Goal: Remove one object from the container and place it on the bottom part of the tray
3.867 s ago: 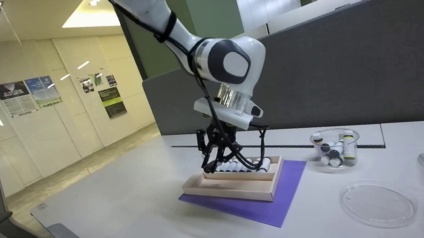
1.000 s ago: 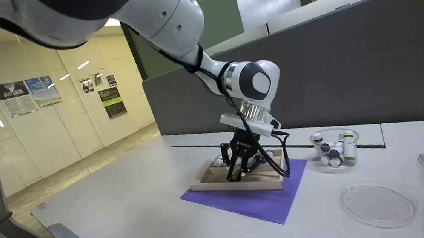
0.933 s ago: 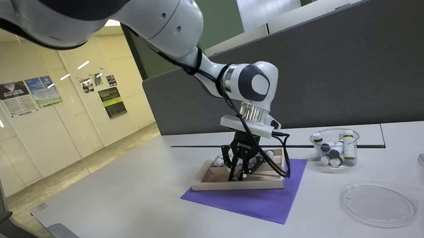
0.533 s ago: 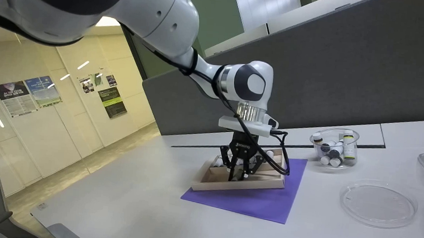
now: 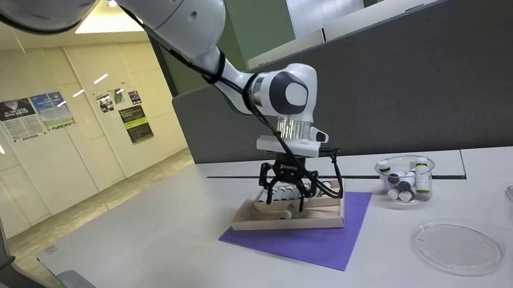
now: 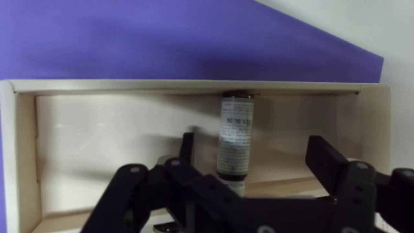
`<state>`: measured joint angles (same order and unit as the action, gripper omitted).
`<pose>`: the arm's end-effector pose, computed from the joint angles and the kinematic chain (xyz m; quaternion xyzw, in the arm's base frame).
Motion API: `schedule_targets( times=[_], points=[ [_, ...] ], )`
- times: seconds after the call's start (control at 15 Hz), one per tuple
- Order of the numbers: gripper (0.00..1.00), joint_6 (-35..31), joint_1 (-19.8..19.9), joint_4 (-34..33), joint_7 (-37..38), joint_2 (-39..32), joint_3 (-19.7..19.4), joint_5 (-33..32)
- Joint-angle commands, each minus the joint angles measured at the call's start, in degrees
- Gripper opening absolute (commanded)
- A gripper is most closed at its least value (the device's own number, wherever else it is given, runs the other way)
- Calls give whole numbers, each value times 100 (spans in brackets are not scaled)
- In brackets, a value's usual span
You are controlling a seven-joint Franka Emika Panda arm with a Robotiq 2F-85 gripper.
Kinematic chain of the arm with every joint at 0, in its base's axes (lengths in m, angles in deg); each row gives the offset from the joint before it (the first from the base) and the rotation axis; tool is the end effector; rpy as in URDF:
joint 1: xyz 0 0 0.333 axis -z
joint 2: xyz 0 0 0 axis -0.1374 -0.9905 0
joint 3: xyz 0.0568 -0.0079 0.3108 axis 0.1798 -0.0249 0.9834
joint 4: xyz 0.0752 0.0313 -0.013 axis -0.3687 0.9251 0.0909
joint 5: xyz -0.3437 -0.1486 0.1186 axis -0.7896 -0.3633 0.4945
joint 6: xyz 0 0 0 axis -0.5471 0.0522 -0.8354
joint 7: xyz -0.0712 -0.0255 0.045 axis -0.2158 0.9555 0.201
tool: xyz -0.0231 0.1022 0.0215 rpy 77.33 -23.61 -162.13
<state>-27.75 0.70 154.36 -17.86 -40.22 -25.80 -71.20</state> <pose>0.6639 -0.0467 0.1219 -0.9685 -0.1264 0.1628 0.1399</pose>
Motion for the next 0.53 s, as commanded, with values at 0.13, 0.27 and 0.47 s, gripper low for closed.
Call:
schedule_targets(
  times=[0.13, 0.27, 0.47],
  points=[
    [100, -46, 35, 501, -186, 560, 75, -58],
    [100, -31, 29, 792, -265, 894, 69, -85],
    [100, -32, 27, 959, -290, 1033, 64, -98]
  ],
)
